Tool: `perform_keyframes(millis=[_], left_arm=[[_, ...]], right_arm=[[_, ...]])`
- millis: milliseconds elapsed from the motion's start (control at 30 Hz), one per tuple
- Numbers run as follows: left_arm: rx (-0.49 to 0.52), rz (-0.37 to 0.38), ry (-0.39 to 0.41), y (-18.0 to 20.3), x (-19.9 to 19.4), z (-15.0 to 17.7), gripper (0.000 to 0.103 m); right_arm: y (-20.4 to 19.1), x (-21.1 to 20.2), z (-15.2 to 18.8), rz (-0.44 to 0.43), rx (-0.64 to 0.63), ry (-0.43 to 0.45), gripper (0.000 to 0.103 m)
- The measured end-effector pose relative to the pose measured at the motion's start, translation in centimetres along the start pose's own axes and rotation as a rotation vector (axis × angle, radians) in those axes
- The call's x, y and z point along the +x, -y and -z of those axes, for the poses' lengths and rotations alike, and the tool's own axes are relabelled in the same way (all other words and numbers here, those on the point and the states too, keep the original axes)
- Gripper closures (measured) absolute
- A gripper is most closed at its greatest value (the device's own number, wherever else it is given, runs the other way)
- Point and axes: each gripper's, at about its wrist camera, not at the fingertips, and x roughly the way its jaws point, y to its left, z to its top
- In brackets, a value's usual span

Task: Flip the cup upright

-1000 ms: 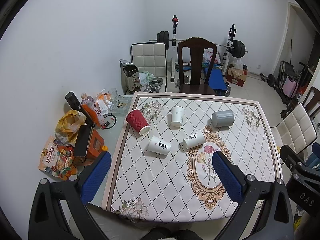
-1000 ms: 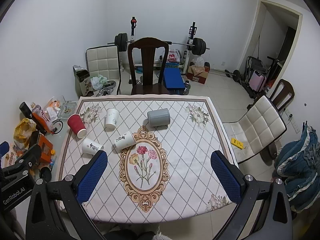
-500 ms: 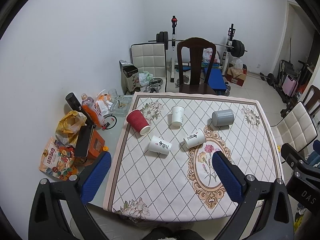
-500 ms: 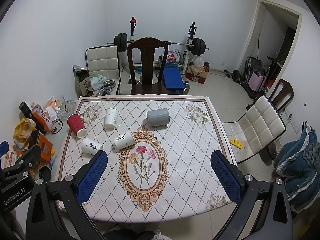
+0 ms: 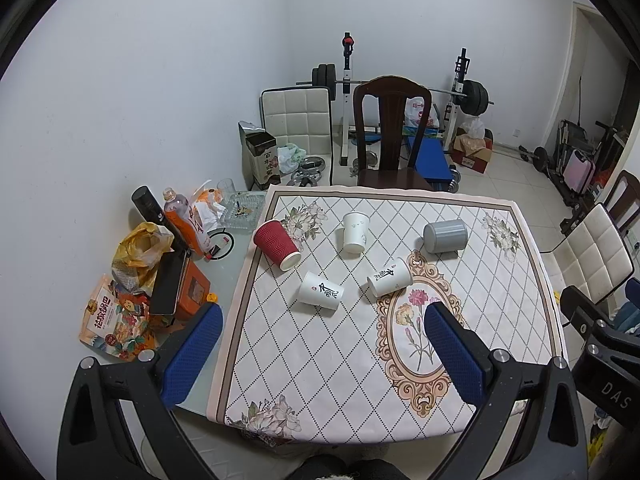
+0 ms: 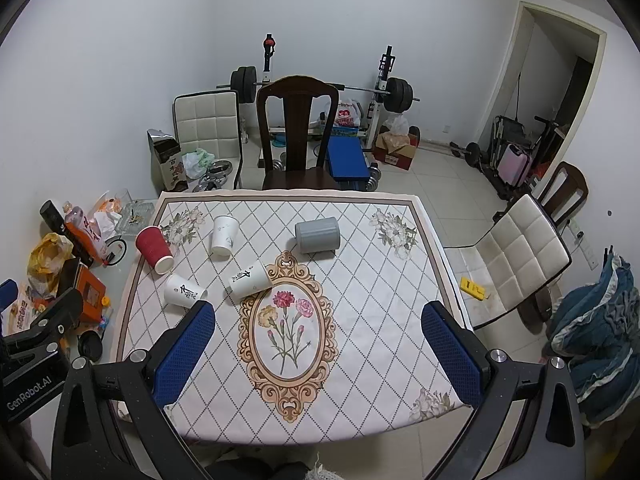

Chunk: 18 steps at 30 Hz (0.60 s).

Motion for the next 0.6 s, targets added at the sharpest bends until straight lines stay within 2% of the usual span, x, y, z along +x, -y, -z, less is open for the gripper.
perform_keyframes(millis=[600], left_arm=[[0.001,-0.002,0.001,-0.02,-0.05,0.01,0.0]], right_arm=[[-0.31,-0.29,-0.17,0.0,-0.002,0.0,0.0]])
